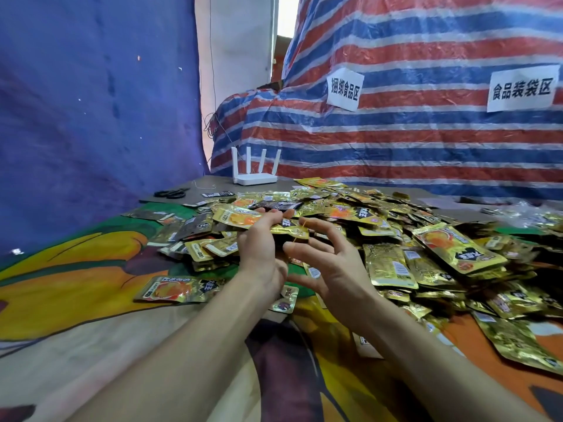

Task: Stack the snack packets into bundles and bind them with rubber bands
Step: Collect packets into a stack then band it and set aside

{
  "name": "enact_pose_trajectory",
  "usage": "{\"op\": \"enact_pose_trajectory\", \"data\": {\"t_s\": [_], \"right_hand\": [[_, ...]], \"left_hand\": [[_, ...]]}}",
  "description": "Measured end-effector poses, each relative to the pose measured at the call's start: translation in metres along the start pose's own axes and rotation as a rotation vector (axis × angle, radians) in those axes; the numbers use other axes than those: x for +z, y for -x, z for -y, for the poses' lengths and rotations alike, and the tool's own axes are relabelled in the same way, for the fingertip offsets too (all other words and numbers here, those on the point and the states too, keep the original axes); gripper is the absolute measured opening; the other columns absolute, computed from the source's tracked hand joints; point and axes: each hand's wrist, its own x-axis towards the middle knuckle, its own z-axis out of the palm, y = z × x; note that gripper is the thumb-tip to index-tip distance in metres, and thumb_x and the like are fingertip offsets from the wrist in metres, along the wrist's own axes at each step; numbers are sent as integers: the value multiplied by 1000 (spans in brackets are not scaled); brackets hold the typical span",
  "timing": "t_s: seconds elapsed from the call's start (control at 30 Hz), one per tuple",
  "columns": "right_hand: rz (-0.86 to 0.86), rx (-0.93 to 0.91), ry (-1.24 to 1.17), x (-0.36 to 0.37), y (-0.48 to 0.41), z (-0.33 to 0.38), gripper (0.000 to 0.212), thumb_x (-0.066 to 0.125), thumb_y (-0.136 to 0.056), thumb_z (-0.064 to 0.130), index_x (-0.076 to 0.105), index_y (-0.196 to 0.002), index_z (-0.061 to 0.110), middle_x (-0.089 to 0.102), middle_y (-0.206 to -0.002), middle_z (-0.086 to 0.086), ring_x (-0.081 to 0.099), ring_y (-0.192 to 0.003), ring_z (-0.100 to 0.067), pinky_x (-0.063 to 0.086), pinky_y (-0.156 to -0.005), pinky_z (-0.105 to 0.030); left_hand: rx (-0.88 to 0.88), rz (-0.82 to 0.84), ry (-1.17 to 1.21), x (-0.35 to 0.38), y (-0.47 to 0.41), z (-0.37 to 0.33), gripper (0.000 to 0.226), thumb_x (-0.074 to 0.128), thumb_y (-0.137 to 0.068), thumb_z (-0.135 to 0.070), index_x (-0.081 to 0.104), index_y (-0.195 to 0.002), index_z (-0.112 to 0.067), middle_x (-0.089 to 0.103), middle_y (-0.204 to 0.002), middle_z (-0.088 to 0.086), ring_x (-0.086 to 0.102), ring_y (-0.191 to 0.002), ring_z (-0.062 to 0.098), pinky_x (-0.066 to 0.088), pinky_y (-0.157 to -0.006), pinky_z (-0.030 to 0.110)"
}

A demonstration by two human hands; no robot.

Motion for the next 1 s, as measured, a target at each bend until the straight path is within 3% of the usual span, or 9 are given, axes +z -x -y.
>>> {"op": "enact_pose_trajectory", "data": {"t_s": [0.1,0.23,0.3,0.37,0.43,0.53,0.63,0.77,1.0], "right_hand": [[-7,-68,-82,-1,0,0,50,79,-76,-5,69,-120,16,76,-102,-11,75,-96,-28,60,-72,-32],[5,-76,-9,-1,2,-1,62,85,-65,6,70,-124,21,71,-119,-13,74,-101,-28,60,-80,-35],[13,-41,-40,0,-1,0,62,81,-66,12,68,-125,20,71,-120,-13,73,-103,-26,59,-86,-40],[31,9,-135,-1,-5,2,42,72,-77,19,73,-118,17,74,-116,-12,71,-106,-26,55,-94,-44],[24,41,-147,-5,-8,5,30,55,-89,21,79,-106,16,75,-111,-13,71,-93,-23,55,-78,-36],[-32,39,-99,-18,-12,3,37,45,-90,17,81,-92,18,77,-96,-12,71,-73,-19,52,-55,-28],[-28,10,-61,-23,-14,4,42,46,-83,25,80,-106,15,76,-108,-14,70,-91,-26,54,-75,-38],[-58,11,-69,-24,-16,6,46,52,-69,25,81,-102,14,75,-111,-14,68,-100,-30,52,-80,-41],[-90,110,81,-22,-16,7,12,73,-88,11,74,-99,10,75,-106,-12,73,-97,-30,61,-74,-45]], "left_hand": [[-71,121,9,-1,-1,6,33,59,-92,-8,76,-64,-12,75,-86,13,73,-74,32,60,-73,43],[-78,185,-175,-3,3,15,36,61,-91,-13,76,-58,-14,67,-71,11,68,-65,23,54,-60,33],[-81,195,-206,-4,3,16,33,59,-92,-14,78,-65,-15,66,-73,9,67,-70,23,54,-64,33],[-91,231,-173,-5,4,14,28,52,-93,-14,80,-96,-10,74,-92,10,72,-83,24,59,-74,36],[-117,285,-128,-6,3,12,37,46,-95,-15,73,-118,-8,75,-114,10,74,-95,21,60,-78,34],[-154,331,-94,-7,2,12,38,43,-95,-16,75,-113,-11,75,-115,6,75,-88,17,61,-74,34],[-188,344,-78,-8,1,10,42,42,-95,-19,83,-98,-15,76,-112,6,73,-100,24,42,-110,45],[-267,397,-20,-8,5,6,47,46,-88,-22,72,-124,-5,69,-128,14,66,-118,32,43,-110,48],[-233,380,-75,-7,6,12,32,55,-88,-3,80,-71,-13,74,-83,7,74,-74,26,54,-81,45]]}}
